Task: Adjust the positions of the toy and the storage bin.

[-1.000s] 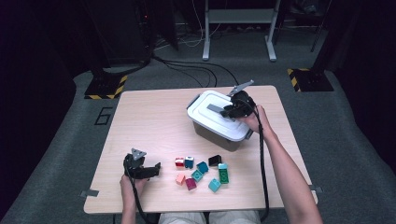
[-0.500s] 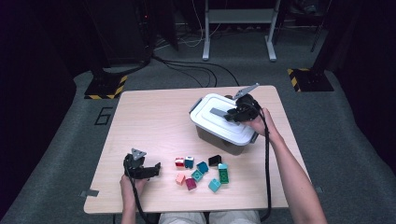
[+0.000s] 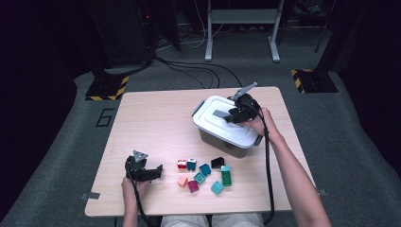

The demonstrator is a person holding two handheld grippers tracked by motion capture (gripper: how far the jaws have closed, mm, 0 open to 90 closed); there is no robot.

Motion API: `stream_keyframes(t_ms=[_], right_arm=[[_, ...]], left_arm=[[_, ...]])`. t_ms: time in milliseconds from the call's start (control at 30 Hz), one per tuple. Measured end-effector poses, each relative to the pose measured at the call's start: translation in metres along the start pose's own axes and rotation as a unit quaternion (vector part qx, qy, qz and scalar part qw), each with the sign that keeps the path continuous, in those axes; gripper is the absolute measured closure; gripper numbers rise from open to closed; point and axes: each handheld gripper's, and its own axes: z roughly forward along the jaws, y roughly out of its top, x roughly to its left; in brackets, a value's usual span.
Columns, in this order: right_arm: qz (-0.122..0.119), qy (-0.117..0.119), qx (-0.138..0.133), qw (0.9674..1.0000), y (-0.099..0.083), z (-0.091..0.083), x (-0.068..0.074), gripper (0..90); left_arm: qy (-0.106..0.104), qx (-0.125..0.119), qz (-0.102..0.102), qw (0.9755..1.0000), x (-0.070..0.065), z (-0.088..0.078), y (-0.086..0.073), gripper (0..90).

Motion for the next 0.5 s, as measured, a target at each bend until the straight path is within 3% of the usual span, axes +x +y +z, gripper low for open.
stream_keyframes(t_ms=[67, 500], right_arm=[[-0.003, -0.001, 0.001, 1.0000, 0.0006, -0.0001, 0.0025, 66.4], [-0.008, 0.000, -0.009, 0.9999, 0.0000, -0.0027, 0.0027, 66.9]], left_arm=[[0.000, 0.000, -0.001, 1.0000, -0.0002, 0.0000, -0.0001, 6.3], [0.000, 0.000, -0.002, 1.0000, -0.0001, 0.0001, 0.0000, 6.3]])
